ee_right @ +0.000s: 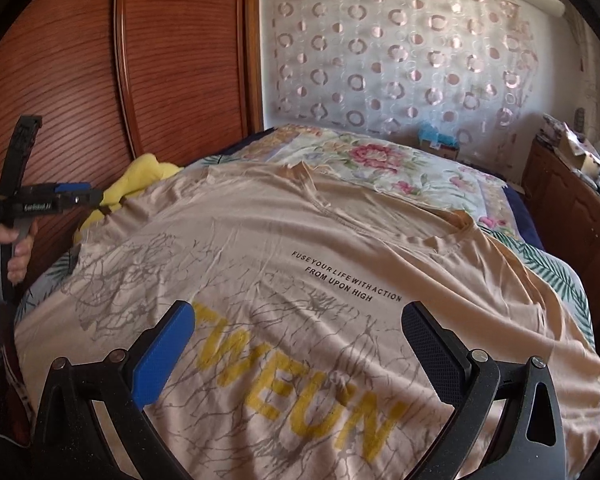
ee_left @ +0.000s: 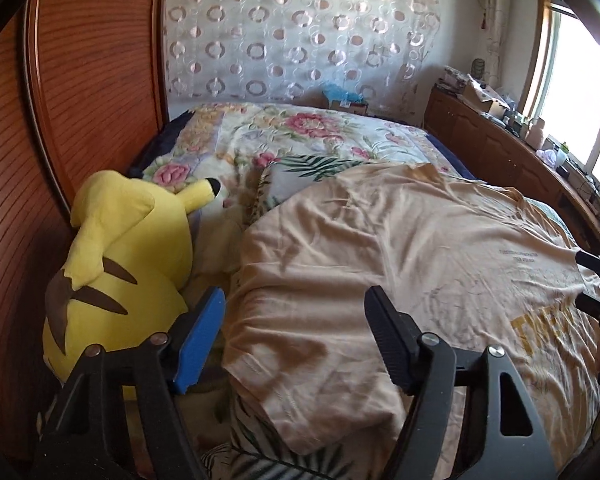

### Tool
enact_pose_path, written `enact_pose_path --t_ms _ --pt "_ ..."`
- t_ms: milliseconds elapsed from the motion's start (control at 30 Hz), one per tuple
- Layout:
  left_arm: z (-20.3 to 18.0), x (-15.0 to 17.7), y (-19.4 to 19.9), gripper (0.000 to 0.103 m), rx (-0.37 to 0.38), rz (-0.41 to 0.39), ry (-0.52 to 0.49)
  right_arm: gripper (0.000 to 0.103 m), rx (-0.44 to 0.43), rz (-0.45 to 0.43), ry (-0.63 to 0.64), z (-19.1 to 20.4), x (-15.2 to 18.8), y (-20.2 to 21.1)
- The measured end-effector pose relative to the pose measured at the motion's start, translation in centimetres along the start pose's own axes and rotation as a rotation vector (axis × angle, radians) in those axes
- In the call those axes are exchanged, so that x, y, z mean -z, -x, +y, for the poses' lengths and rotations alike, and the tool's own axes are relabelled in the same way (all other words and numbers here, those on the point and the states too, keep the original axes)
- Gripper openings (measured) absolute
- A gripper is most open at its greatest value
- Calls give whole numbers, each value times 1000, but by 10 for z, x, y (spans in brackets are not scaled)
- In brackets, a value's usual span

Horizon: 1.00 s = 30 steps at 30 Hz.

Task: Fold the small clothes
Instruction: 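Move the left tool to the shirt's side edge and close on it, then fold the gripped side edge over toward the shirt's middle, then open the left tool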

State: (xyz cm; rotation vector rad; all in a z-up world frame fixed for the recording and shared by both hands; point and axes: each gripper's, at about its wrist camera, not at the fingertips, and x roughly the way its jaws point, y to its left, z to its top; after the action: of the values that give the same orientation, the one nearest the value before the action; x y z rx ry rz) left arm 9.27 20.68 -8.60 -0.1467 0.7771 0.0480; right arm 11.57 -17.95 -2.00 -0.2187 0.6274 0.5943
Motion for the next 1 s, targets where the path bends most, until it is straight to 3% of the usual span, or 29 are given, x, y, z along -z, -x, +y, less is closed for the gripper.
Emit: enact_pose_path --t_ms 67,200,300,367,433,467,533,600,767,1000 --pt "10 -3 -13 73 -10 28 20 103 -15 16 -2 -7 -6 -2" --pt "19 -8 -31 58 18 74 61 103 -29 25 -4 -14 -13 -5" --pt "19 -8 -45 56 37 112 52 103 -46 38 -15 -23 -16 -9" --pt "19 -8 -51 46 45 128 42 103 -47 45 -14 -27 -18 -16" --pt "17 -7 -56 30 32 145 22 103 -53 53 -19 -32 -18 -19" --pt "14 -7 -55 28 24 141 6 103 -56 56 -22 -32 -20 -20" --pt "10 -8 -52 9 -21 132 -35 103 -63 57 -28 -29 -23 -26" --pt "7 -8 -48 2 -29 122 -66 103 -60 45 -19 -29 -27 -26" --pt "-2 -13 -33 0 -38 82 -117 103 -43 18 -12 -28 -27 -24" --pt "-38 -40 -3 0 37 3 -177 103 -23 3 -34 -31 -21 -24"
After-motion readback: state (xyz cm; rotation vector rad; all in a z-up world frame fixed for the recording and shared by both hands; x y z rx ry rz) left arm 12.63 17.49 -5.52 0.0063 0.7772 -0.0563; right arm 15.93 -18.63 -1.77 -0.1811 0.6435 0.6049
